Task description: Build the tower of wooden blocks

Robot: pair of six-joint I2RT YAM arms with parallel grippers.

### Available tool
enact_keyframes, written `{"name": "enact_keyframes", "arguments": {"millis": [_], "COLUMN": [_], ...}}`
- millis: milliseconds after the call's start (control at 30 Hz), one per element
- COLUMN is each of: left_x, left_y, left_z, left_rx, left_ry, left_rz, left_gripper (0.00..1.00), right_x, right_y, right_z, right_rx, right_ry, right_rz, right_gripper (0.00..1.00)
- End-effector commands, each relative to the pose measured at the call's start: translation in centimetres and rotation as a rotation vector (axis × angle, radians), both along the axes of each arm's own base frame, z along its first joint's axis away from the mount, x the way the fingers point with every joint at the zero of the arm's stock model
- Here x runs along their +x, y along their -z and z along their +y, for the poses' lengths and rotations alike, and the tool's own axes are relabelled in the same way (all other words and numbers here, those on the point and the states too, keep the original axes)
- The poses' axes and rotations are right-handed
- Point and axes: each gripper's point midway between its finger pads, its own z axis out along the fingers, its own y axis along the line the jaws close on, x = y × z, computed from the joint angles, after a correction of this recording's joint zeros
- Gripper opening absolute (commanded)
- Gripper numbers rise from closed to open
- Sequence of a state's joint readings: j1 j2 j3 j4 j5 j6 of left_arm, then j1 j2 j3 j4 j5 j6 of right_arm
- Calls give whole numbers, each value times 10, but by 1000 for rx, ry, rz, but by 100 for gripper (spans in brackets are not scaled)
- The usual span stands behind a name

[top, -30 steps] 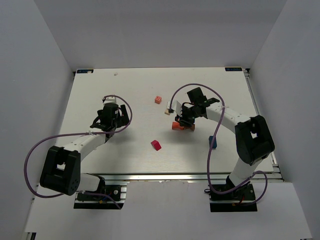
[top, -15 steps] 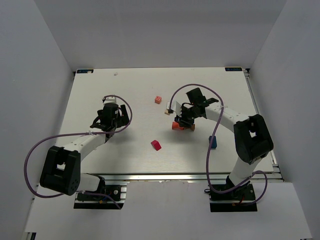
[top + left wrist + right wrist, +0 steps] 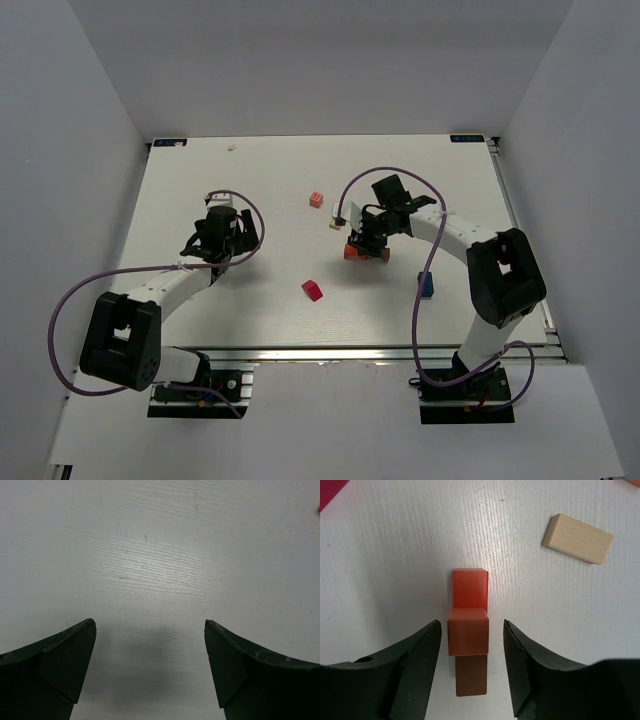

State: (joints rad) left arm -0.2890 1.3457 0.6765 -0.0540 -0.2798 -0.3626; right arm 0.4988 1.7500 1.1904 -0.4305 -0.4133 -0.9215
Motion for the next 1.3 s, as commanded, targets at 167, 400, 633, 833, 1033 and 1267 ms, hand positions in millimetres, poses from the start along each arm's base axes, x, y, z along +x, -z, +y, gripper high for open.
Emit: {"name": "enact_keyframes", "arguments": {"millis": [167, 400, 633, 833, 1033, 1267], "left_x": [8, 8, 8, 10, 12, 19], "left_y": [-17, -21, -20, -29, -33, -48], "left_z": [-2, -3, -7, -11, -9, -16], "left_rx": [-10, -15, -23, -30, -22, -50], "left_ry": [10, 14, 31, 60, 52, 70], "left_rz": [-35, -46, -40, -50, -59, -99], "left_gripper": [98, 98, 98, 98, 98, 98], "right_x": [19, 18, 12, 18, 18, 28], "right_y": [-18, -19, -21, -28, -48, -89], "right_z": [10, 9, 11, 16, 28, 40], "right_rx": [29, 28, 36, 53, 103, 195], "right_ry": [4, -2, -25, -20, -46, -8], "right_rz": [-73, -80, -66, -82, -84, -134], "right_gripper": [60, 60, 62, 84, 89, 89]}}
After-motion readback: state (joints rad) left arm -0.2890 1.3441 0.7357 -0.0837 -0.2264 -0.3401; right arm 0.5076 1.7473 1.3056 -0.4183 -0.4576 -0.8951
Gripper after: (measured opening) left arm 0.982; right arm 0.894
